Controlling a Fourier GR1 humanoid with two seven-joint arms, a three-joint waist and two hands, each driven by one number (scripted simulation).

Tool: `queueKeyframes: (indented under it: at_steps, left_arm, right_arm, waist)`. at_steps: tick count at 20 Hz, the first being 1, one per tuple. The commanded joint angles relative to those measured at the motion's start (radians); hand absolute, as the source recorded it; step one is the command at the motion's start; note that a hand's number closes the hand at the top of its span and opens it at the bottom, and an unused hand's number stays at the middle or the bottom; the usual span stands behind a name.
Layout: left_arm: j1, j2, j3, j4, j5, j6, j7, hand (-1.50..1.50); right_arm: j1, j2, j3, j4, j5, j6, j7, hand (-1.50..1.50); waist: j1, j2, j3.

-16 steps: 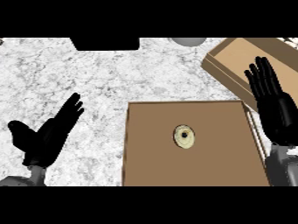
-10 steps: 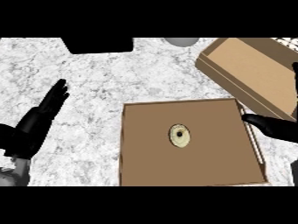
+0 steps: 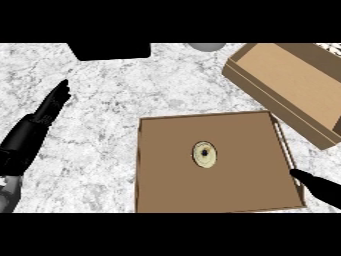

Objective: Pick the cupcake from the tray and place it in the cardboard box

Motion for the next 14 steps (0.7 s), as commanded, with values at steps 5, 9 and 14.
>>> queueKeyframes:
  at_steps: [5, 9, 14]
  left_arm:
    - [-0.073, -0.050, -0.034, 0.046, -0.032, -0.023, -0.023, 0.00]
    - [-0.082, -0.038, -0.025, 0.082, -0.045, -0.042, -0.067, 0.00]
    - [-0.106, -0.051, -0.041, 0.075, -0.058, -0.057, -0.066, 0.00]
  right_arm:
    - [0.083, -0.059, 0.242, -0.248, 0.365, 0.251, 0.334, -1.50]
    - [0.019, -0.112, 0.332, -0.214, 0.336, 0.465, 0.509, -1.50]
    - [-0.212, -0.011, 0.497, -0.172, 0.314, 0.673, 0.790, -1.50]
  waist:
    - [0.052, 0.016, 0.003]
    - [0.073, 0.021, -0.001]
    - [0.105, 0.019, 0.001]
